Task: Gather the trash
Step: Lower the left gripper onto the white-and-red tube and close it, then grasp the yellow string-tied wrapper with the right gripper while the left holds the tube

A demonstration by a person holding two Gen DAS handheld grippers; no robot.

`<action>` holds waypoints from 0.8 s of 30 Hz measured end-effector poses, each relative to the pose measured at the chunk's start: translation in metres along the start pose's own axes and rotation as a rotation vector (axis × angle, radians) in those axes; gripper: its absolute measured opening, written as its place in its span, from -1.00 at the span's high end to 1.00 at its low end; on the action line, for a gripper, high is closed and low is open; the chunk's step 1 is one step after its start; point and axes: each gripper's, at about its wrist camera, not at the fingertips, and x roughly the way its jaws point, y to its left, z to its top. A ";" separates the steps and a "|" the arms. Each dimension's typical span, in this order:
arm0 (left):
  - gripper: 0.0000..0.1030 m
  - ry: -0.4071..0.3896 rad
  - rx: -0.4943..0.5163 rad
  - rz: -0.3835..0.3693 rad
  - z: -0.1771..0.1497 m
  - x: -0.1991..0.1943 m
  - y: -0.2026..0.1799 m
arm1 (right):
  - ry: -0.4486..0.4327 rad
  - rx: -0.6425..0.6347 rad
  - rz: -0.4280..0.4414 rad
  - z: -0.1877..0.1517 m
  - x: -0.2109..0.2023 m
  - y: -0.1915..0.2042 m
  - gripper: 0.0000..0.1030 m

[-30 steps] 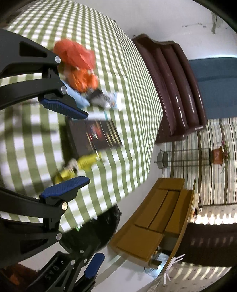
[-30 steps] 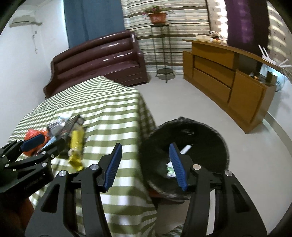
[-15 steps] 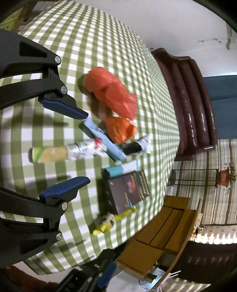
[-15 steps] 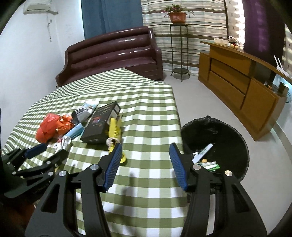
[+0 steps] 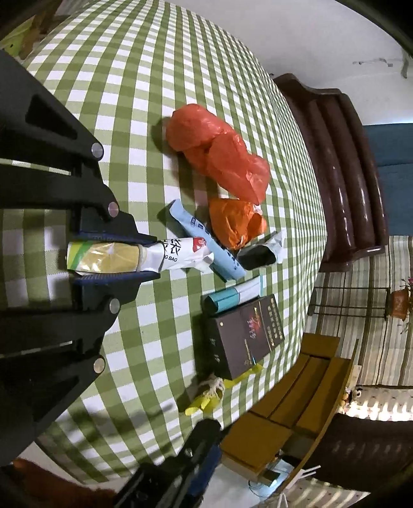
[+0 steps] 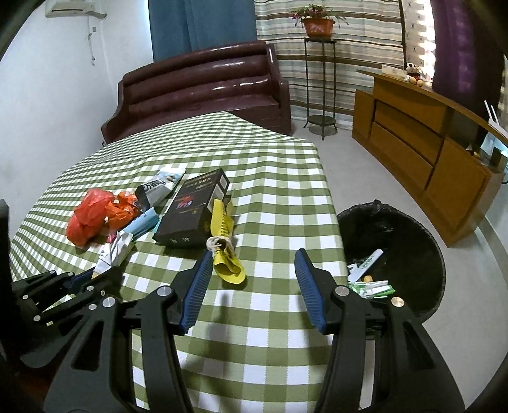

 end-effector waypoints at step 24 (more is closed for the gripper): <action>0.68 -0.075 -0.052 0.044 0.032 -0.007 0.042 | 0.089 -0.059 -0.017 0.009 0.045 0.021 0.38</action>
